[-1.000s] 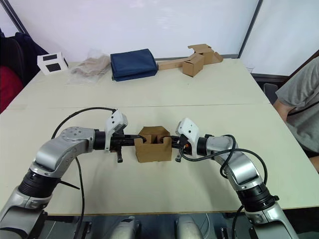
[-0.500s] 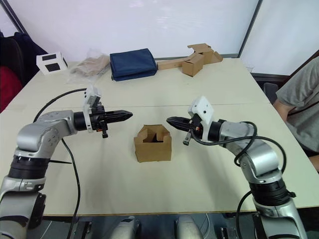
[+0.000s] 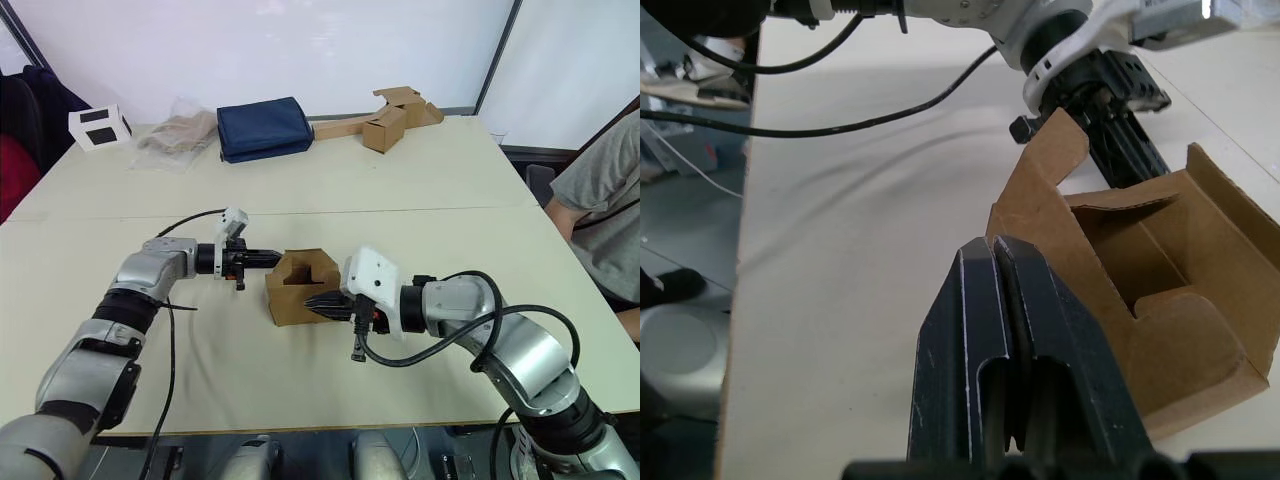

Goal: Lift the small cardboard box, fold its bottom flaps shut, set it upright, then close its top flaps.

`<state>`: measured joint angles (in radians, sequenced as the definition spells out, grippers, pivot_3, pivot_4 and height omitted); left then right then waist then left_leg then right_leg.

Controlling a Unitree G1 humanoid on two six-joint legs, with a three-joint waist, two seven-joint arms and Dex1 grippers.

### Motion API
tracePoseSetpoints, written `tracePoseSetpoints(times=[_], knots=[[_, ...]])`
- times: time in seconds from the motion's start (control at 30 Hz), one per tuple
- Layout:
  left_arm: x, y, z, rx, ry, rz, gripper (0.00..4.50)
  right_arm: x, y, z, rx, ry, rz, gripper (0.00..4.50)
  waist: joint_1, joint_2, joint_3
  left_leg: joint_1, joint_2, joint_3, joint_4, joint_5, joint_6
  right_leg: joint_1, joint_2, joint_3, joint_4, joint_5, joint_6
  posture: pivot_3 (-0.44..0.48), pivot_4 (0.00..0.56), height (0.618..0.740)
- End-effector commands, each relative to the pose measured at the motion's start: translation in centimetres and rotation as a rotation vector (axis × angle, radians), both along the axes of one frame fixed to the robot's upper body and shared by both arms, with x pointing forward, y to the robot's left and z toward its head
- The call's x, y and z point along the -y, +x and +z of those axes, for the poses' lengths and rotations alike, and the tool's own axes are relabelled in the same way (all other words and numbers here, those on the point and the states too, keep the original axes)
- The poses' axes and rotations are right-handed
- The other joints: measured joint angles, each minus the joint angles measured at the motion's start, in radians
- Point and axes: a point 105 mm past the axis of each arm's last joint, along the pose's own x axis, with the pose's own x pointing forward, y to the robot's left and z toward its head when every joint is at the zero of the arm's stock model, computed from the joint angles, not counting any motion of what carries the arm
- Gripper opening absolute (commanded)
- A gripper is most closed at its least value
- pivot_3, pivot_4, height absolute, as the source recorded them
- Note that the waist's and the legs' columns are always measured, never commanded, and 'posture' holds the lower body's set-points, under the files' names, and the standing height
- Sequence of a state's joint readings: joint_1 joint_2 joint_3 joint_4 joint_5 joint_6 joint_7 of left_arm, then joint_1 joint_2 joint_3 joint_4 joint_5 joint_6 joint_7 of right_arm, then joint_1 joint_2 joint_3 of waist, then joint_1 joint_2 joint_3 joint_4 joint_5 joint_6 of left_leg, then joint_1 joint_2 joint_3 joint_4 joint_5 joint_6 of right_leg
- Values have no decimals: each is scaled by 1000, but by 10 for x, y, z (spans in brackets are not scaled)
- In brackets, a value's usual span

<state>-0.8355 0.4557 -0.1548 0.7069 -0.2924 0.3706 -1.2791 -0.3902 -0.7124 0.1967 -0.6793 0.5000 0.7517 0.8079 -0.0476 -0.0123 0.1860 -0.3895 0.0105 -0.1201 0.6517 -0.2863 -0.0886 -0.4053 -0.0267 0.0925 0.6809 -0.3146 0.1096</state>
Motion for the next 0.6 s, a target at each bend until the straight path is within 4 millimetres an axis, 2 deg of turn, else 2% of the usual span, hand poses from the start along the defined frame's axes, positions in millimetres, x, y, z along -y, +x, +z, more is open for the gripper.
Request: tracePoseSetpoints(times=[0.03,0.17,0.6], knots=[[3,0,7,26,-3,-38,22,-7,6,5,92,-14,-5,0,0,0,0,0,0,0,0,0,0,0,0,0,0,0,0,0,150,740],[5,-3,7,19,-17,-54,22,-9,19,2,118,-35,-34,0,1,0,0,0,0,0,0,0,0,0,0,0,0,0,0,0,150,740],[10,-9,7,31,-42,-56,22,-15,35,-13,79,-20,-73,0,2,0,0,0,0,-1,0,0,0,0,0,0,0,0,0,0,150,740]])
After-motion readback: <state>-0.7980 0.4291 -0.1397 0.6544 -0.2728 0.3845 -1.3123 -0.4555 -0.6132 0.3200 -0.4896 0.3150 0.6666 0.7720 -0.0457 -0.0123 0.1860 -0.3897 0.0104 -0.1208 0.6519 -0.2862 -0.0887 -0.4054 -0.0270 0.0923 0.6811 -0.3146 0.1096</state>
